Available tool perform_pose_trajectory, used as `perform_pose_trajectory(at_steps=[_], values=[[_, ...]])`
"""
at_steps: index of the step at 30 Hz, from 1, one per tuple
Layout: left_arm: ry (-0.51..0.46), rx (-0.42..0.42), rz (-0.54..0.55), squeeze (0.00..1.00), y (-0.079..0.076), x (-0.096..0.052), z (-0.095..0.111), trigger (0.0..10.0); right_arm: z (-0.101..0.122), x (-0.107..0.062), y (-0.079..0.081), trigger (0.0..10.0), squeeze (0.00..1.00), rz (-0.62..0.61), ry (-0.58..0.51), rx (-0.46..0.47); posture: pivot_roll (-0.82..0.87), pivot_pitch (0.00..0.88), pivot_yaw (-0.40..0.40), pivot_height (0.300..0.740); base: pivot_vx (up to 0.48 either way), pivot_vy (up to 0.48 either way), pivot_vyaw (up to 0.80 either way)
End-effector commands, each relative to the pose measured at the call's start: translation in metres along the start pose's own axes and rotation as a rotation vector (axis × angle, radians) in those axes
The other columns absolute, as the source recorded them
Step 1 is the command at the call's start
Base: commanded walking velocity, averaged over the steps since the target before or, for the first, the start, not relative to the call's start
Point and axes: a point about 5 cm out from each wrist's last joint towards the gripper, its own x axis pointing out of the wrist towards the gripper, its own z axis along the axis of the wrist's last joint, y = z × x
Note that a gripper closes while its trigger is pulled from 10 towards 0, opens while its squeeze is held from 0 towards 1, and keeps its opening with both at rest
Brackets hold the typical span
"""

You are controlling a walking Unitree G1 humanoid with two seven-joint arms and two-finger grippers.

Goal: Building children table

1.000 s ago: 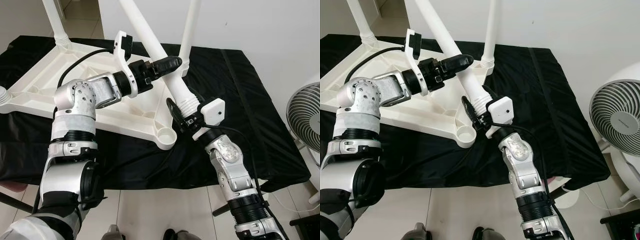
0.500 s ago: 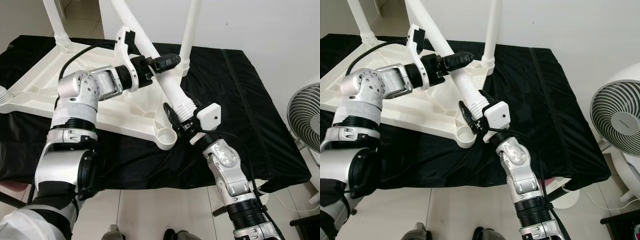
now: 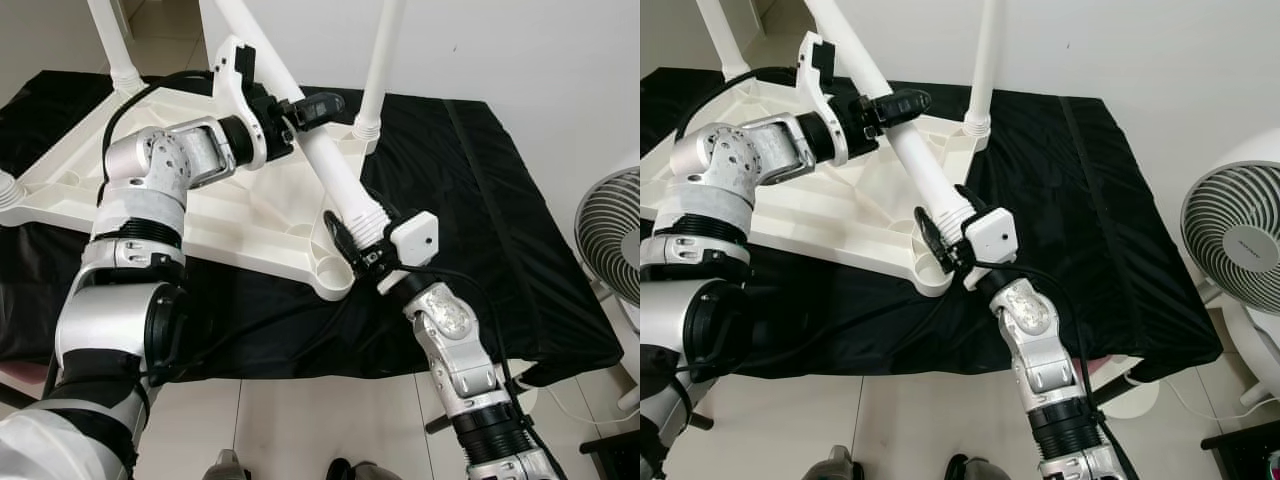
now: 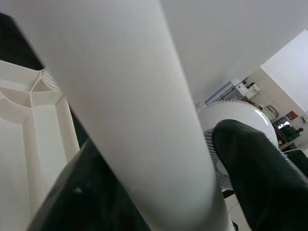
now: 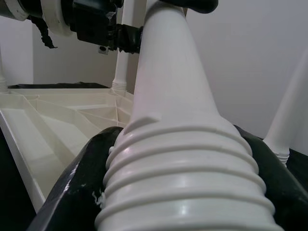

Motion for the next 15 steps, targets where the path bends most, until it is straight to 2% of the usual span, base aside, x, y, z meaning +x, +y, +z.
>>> perform_pose_trajectory(at_steps=[1,7,14,15], values=[[-0.014,0.015,-0.025,0.00,-0.0070,0.0039,0.0064,0.0,-0.0041,-0.0033,0.0013,10.0,0.00,0.002,0.026,0.001,0.08,0.072,-0.019,0.740,0.000,0.000,0.00],[-0.021,0.011,-0.044,0.00,-0.0080,0.0054,0.0073,0.0,-0.0041,-0.0014,0.0006,10.0,0.00,-0.002,0.024,-0.007,0.08,0.068,-0.016,0.740,0.000,0.000,0.00],[-0.028,-0.014,0.002,0.00,-0.0038,0.0064,0.0096,0.0,-0.0047,-0.0001,-0.0002,10.0,0.00,-0.009,0.023,0.002,0.08,0.064,-0.015,0.740,0.000,0.000,0.00],[-0.029,-0.025,-0.002,0.00,-0.0039,0.0064,0.0096,10.0,-0.0043,-0.0003,-0.0006,10.0,1.00,-0.008,0.019,0.021,0.08,0.062,-0.014,0.740,0.000,0.000,0.00]])
